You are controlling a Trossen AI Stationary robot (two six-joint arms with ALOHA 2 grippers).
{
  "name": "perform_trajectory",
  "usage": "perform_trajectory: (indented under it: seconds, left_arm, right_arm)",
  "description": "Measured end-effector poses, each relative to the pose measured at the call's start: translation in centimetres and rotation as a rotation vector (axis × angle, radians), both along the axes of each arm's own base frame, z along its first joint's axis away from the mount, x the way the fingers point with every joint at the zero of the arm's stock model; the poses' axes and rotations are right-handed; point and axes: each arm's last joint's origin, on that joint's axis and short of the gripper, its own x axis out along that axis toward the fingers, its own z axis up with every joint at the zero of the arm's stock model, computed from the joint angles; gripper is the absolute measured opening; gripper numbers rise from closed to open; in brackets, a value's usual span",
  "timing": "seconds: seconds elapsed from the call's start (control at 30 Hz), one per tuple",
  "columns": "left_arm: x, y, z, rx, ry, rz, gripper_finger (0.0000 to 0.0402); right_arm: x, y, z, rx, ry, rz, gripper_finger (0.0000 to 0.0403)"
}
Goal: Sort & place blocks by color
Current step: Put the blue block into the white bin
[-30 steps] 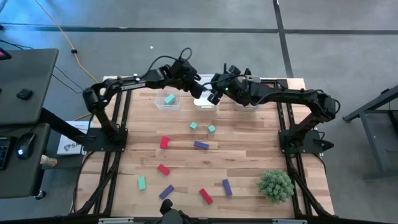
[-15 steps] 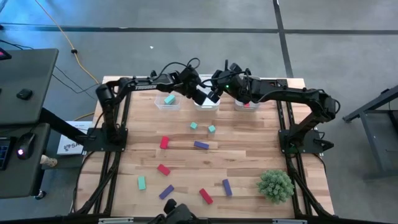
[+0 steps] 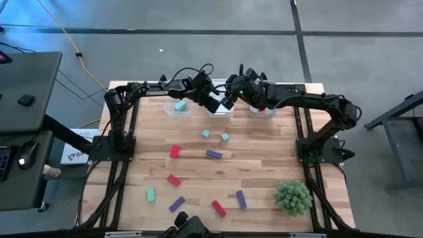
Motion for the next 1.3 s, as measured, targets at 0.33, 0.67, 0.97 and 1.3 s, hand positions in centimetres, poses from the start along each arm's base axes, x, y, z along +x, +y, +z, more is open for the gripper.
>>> perform_trajectory:
  seconds: [0.33,0.67,0.97,1.3]
  left_arm:
    - [0.0,0.0,0.0,0.033,0.008,-0.064,0.0037]
    - [-0.1,0.4,0.5,0.036,0.003,-0.053,0.0098]
    - [0.1,1.9,4.2,0.074,0.008,-0.071,0.0113]
    - [-1.3,2.5,9.0,0.063,0.143,-0.163,0.0111]
  right_arm:
    - [0.0,0.0,0.0,0.009,-0.011,-0.006,0.0201]
    - [0.0,0.0,0.0,0.009,-0.011,-0.006,0.0201]
    - [-0.1,0.2,-0.2,0.019,0.013,-0.005,0.0201]
    - [0.2,1.5,-0.6,0.125,-0.029,0.035,0.0201]
